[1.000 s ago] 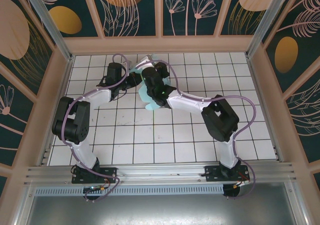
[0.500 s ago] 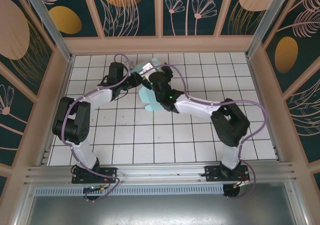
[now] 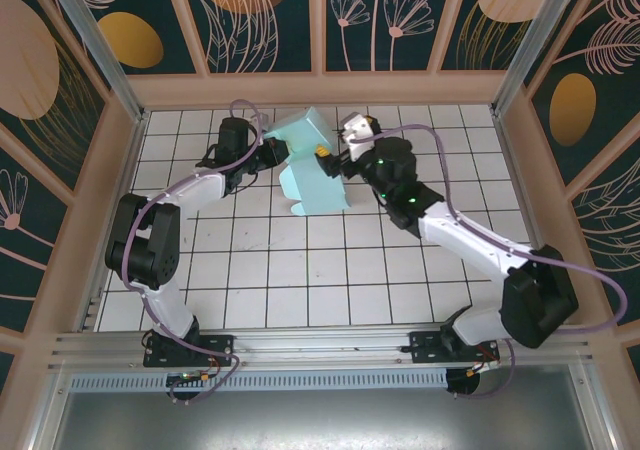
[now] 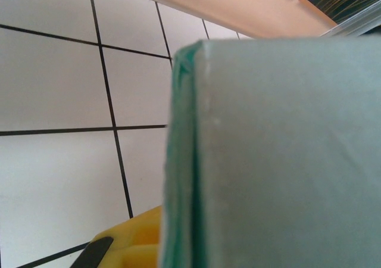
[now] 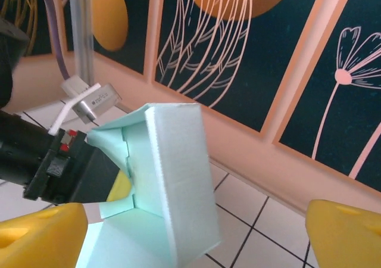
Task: Fold the paper box
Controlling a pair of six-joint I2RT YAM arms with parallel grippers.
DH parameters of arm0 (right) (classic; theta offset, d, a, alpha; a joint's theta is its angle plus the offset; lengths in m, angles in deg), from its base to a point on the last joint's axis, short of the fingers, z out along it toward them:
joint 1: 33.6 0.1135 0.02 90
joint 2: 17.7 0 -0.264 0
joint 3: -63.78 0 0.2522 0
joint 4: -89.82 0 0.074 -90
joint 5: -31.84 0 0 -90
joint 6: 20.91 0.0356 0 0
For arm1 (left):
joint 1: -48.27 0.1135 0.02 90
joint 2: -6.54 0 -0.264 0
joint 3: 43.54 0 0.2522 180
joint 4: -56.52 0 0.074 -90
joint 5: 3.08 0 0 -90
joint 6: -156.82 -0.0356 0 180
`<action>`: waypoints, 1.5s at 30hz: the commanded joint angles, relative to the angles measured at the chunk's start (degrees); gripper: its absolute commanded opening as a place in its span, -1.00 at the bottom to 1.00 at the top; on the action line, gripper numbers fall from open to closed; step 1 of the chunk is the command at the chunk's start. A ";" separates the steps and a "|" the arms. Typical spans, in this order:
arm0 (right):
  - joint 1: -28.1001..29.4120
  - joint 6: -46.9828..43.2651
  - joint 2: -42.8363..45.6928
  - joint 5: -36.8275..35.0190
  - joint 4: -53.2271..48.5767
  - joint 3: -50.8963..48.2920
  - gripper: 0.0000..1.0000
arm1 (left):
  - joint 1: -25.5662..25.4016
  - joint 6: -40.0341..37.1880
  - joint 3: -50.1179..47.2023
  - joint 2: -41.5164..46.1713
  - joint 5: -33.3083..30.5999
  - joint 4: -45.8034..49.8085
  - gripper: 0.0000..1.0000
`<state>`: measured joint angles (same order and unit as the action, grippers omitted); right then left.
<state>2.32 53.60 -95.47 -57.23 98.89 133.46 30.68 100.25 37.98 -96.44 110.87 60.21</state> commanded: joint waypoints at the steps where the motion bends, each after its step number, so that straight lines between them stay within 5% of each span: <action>1: -3.66 8.83 3.43 12.43 4.91 -2.02 0.81 | -0.13 -1.26 2.01 -1.02 0.69 0.61 -1.00; 6: -3.14 7.47 0.72 7.61 1.47 1.82 0.71 | -0.13 -0.66 2.02 -1.02 0.38 0.49 -1.00; 16: 8.58 -14.25 -16.98 -30.37 -1.98 15.46 0.67 | -0.13 -0.31 1.67 -0.91 0.44 0.60 -1.00; 22: 10.18 -24.68 -27.09 -46.78 5.45 20.47 0.14 | -0.15 -0.69 1.48 -0.71 0.58 0.90 -1.00; 25: 10.22 -26.37 -29.98 -49.96 6.34 21.98 -0.19 | -0.11 -0.89 1.49 -0.86 0.51 1.01 -1.00; 29: 10.40 -26.71 -30.85 -51.03 7.09 21.90 -0.99 | -0.13 -1.13 1.49 -0.99 0.33 1.28 -1.00; 31: 10.53 -25.34 -30.72 -50.71 6.33 21.81 -1.00 | -0.13 -1.16 1.49 -1.08 0.32 1.28 -1.00; 32: 10.48 -24.47 -30.40 -50.25 5.69 21.76 -0.92 | -0.09 -1.26 1.49 -1.15 0.25 1.28 -1.00; 33: 10.40 -23.04 -29.90 -49.41 4.96 21.58 -0.53 | -0.08 -1.47 1.53 -1.30 0.29 1.40 -1.00; 34: 10.40 -21.39 -29.08 -47.95 3.95 21.26 0.11 | -0.09 -1.99 1.71 -1.37 0.19 1.81 -1.00; 37: 10.18 -15.37 -24.96 -40.37 0.93 18.88 0.87 | -0.12 -4.22 2.19 -1.17 -1.39 3.64 -1.00; 45: 2.95 5.53 -7.68 -0.43 -1.91 7.25 0.98 | -0.03 -16.54 5.88 -0.73 -8.92 14.56 -1.00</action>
<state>8.36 47.99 -109.99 -76.31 95.48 143.71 30.68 90.76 40.78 -97.89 105.45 69.02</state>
